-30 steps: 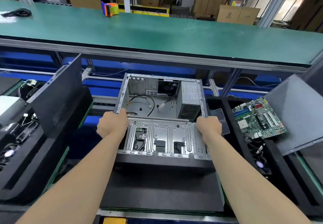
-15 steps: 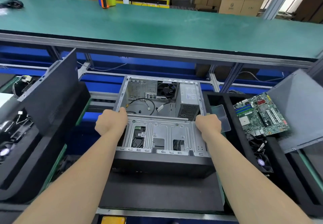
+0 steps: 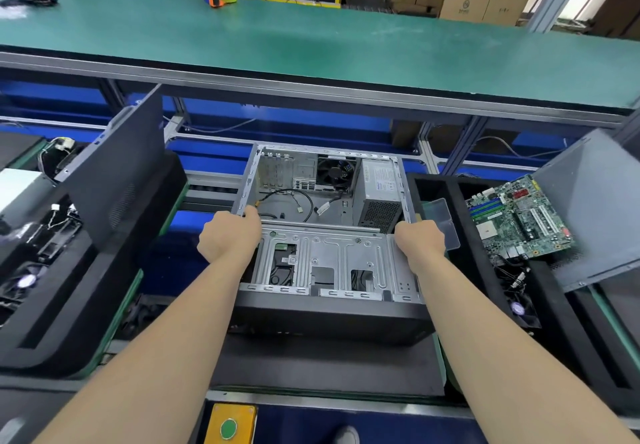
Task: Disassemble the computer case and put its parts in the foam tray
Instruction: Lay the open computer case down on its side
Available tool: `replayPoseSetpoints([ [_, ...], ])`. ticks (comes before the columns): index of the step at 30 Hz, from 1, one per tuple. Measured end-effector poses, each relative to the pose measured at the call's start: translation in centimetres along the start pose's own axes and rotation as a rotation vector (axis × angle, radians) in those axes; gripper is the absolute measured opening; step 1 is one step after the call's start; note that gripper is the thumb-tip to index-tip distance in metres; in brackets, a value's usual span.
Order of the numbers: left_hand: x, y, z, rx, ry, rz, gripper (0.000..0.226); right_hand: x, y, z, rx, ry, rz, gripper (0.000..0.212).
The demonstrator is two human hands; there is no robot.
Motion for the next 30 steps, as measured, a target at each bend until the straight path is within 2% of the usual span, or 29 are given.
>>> replayPoseSetpoints([
  [9,1.9,0.4,1.1,-0.002,-0.014,0.035,0.044,1.4,0.8,-1.3,0.011,-0.004,-0.002,0.046],
  [15,2.8,0.6,1.8,0.012,-0.036,0.044,0.053,2.6,1.5,-2.2,0.004,-0.017,-0.012,0.05],
  [21,3.7,1.0,2.3,0.021,-0.031,0.05,0.054,3.3,1.7,-3.0,-0.02,-0.019,-0.021,0.051],
  [27,4.4,1.3,2.1,0.009,-0.052,0.041,0.05,3.9,1.9,-2.7,0.062,0.008,-0.003,0.048],
  [30,5.0,1.5,1.5,0.017,-0.11,0.016,0.046,5.4,2.1,-2.0,0.152,0.088,-0.049,0.048],
])
Point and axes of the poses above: each hand's wrist, its own x-axis away from the middle knuckle, its own y-axis out of the back of the hand, z = x × y, the point moved 7 cm from there along -x, towards the middle knuckle
